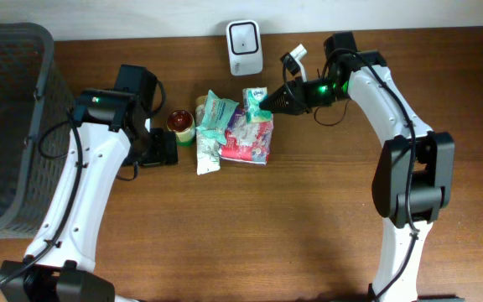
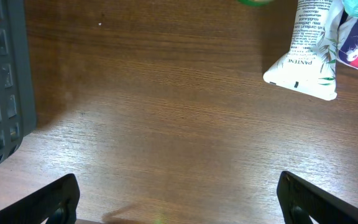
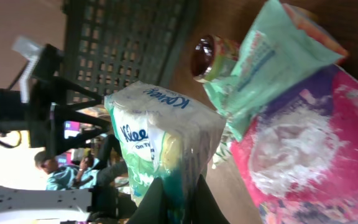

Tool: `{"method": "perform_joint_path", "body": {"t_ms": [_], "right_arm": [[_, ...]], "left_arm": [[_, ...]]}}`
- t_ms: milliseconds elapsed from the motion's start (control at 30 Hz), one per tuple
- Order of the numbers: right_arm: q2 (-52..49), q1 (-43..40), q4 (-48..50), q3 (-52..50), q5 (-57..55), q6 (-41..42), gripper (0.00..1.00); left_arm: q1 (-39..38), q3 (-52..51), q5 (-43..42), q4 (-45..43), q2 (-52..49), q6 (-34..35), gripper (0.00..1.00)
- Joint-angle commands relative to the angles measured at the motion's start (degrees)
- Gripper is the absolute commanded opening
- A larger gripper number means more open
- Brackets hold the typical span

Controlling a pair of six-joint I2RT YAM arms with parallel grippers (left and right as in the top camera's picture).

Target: Scan the item barcode

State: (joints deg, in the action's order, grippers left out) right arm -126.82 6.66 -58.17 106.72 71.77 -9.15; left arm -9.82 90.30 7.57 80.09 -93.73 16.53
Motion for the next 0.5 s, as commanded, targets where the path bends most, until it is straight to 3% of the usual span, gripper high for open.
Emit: {"method": "perform_joint_path", "body": {"t_ms": [0, 167, 367, 467], "right_arm": [[-0.3, 0.2, 0.2, 0.5, 7.2, 0.0, 0.04], [-0.3, 0.2, 0.2, 0.5, 10.3, -0.6, 0.04], [-0.3, 0.2, 0.4, 0.5, 2.3, -1.0, 0.04], [-0.3, 0.1, 5.0, 1.0, -6.3, 7.6, 0.04]], "left_arm": [[0.2, -0.3, 0.4, 0.0, 0.9, 0.6, 0.99], [0.2, -0.3, 0.4, 0.0, 0.9, 0.6, 0.99], [0.2, -0.3, 0.4, 0.0, 0.9, 0.6, 0.99], [0.2, -0.3, 0.4, 0.0, 0.9, 0.6, 0.99]]}}
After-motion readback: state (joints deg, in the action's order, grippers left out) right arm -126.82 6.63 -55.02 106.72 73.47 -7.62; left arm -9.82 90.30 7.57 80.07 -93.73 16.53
